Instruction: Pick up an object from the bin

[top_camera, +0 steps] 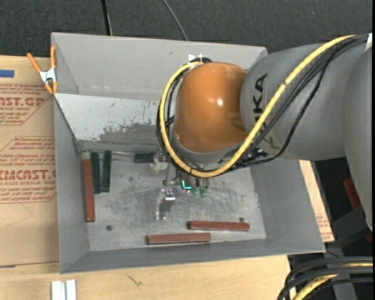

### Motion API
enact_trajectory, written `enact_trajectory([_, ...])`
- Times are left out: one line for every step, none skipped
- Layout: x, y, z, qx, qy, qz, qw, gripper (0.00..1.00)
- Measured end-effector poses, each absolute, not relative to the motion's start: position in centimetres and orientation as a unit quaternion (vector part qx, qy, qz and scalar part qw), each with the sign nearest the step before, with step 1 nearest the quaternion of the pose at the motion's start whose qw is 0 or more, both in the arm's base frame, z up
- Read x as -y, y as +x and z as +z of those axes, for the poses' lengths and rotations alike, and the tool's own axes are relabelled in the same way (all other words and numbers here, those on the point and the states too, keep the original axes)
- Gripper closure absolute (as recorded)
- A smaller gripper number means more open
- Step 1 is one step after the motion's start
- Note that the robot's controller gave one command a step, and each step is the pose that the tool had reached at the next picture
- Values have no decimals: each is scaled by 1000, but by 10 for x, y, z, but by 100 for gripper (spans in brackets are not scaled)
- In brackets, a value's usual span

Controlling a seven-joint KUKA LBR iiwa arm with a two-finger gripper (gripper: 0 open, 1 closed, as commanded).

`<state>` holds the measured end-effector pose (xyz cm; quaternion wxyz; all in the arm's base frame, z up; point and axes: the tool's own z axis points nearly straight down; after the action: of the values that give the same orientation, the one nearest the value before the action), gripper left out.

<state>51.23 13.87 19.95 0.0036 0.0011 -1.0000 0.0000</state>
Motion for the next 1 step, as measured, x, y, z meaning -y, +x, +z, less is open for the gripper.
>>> enact_trajectory([-138, 514, 204, 1000, 0, -1, 0, 0])
